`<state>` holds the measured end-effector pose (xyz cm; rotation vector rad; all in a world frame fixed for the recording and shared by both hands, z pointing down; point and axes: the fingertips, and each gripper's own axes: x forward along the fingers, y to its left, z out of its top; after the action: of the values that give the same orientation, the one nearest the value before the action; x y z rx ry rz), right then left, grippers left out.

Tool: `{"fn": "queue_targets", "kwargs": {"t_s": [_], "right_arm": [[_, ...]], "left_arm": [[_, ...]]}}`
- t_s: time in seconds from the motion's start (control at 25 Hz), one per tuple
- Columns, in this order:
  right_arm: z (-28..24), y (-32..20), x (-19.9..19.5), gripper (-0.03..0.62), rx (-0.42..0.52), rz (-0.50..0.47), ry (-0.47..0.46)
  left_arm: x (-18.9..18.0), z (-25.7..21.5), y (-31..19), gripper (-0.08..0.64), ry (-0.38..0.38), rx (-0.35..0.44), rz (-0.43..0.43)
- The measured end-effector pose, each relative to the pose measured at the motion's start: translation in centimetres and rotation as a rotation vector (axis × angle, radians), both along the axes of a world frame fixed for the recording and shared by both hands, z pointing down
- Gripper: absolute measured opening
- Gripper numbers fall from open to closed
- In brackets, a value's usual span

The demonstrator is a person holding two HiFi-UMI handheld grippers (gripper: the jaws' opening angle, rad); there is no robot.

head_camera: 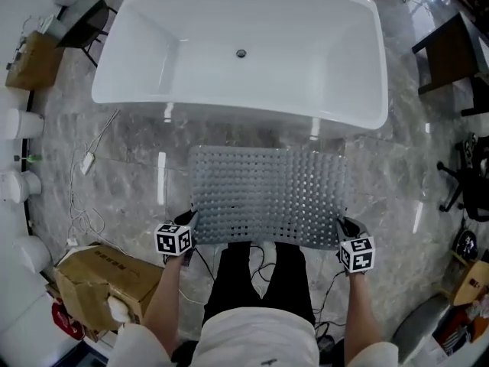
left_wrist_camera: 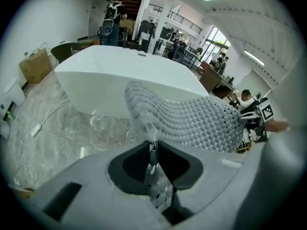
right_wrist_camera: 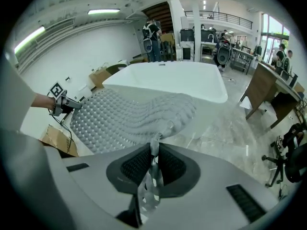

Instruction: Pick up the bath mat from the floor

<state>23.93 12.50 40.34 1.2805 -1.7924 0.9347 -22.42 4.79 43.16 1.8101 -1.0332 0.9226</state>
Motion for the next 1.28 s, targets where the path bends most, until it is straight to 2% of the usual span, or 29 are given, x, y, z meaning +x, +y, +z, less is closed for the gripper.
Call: {"fn": "queue_targets", "kwargs": {"t_s": [0.2,0.4,0.56,0.68,0.88,1.28], "right_arm": [[-6.6,-0.7,-2.1,0.048,0.112,0.065,0.025],[-13.6,-2.8,-4.1,0.048,0.252,0.116,0.054],[-19.3,-5.6,-5.5,0.048,0.386,0.13,0.093],[-23.7,-7.5,-6.1,0.048,0.477,0.135,0.114],[-31.1,-9.9,-6.4,0.047,0.626,0.139,0.151],[-45.2,-12.7,-7.1,0.048,0.924,0.147,0.148]], "left_arm": [[-3.1,-6.8,-2.7,0.06,0.035,0.124,0.0],[-5.4,-13.8,-6.0,0.06,0.069,0.29,0.008],[-6.6,-19.1,-9.4,0.06,0.139,0.423,-0.018],[-7.0,-23.2,-11.8,0.06,0.183,0.513,-0.03],[-6.9,-30.3,-15.1,0.058,0.234,0.674,0.001],[-7.6,-45.2,-18.1,0.06,0.275,0.975,0.044]]}}
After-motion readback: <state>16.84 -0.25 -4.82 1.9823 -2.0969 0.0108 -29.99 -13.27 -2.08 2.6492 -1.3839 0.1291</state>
